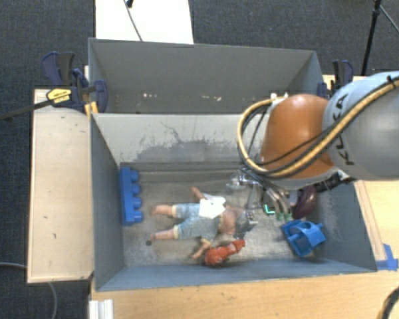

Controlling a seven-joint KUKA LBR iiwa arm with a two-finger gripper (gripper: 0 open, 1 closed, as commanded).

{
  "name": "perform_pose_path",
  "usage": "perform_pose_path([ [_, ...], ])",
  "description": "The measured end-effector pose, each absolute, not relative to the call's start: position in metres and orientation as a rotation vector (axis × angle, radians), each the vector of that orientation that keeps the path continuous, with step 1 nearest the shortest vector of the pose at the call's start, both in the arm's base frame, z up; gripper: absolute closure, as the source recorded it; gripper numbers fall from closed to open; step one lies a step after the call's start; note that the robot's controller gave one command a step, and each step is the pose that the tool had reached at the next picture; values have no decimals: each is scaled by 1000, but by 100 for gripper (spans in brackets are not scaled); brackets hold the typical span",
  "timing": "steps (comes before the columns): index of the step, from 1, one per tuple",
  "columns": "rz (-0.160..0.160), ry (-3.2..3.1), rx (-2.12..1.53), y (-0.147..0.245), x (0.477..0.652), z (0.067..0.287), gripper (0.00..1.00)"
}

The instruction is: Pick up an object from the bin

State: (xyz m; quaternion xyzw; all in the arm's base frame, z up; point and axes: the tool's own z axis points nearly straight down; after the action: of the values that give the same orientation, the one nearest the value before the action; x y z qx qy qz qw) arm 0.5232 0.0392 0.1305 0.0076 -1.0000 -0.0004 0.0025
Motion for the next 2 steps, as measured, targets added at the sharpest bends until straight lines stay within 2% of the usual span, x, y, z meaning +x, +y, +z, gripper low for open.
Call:
perform_pose_path([
  [1,-2,-3144,22,39,525,134,0],
  [2,2,-3140,262,81,550,97,0],
])
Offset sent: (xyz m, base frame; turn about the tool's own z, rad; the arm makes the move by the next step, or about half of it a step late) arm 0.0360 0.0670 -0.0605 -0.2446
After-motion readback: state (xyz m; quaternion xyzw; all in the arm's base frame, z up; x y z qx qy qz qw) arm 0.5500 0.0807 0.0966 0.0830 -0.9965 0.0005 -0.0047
